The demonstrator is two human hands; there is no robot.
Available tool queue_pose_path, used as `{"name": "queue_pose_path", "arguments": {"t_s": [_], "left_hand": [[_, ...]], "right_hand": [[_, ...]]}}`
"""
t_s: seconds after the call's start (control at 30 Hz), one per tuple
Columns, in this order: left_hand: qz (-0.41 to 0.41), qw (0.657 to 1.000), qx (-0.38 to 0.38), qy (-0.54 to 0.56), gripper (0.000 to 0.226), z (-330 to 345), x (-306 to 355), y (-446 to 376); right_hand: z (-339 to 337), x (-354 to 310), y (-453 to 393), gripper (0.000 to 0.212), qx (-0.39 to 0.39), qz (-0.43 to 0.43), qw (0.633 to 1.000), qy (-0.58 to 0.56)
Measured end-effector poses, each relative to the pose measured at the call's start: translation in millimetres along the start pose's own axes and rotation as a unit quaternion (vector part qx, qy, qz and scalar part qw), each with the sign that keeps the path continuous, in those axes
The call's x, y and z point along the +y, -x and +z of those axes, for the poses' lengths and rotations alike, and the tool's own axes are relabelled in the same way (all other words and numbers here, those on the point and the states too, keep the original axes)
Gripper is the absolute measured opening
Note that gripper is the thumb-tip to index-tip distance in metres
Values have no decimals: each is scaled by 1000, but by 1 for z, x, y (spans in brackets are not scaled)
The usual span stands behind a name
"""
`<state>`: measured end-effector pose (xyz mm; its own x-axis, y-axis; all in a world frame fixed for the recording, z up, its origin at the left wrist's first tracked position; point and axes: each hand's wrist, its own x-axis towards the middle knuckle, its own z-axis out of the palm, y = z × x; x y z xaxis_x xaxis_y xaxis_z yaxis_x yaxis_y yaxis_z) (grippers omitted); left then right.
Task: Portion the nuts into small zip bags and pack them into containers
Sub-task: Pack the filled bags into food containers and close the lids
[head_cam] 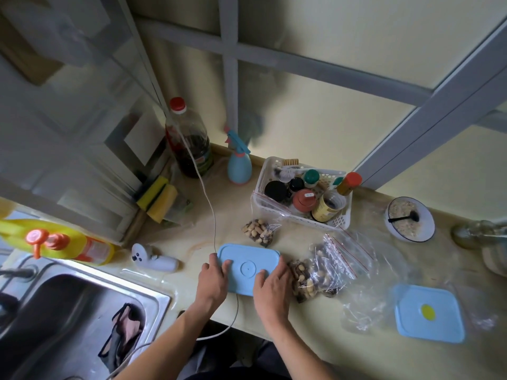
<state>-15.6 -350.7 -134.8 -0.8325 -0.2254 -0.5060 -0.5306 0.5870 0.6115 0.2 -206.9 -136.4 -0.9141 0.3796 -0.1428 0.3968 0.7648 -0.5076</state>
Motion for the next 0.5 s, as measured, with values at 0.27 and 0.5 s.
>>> {"name": "queue_pose_path", "arguments": {"t_s": [0.27, 0.5], "left_hand": [[47, 998, 49, 16, 28, -7, -7, -1], [31, 995, 94, 25, 29, -28, 6, -17]], "right_hand": [[-27, -36, -108, 47, -111, 123, 953, -253], [-54, -42, -114, 20, -79, 145, 941, -295]]}}
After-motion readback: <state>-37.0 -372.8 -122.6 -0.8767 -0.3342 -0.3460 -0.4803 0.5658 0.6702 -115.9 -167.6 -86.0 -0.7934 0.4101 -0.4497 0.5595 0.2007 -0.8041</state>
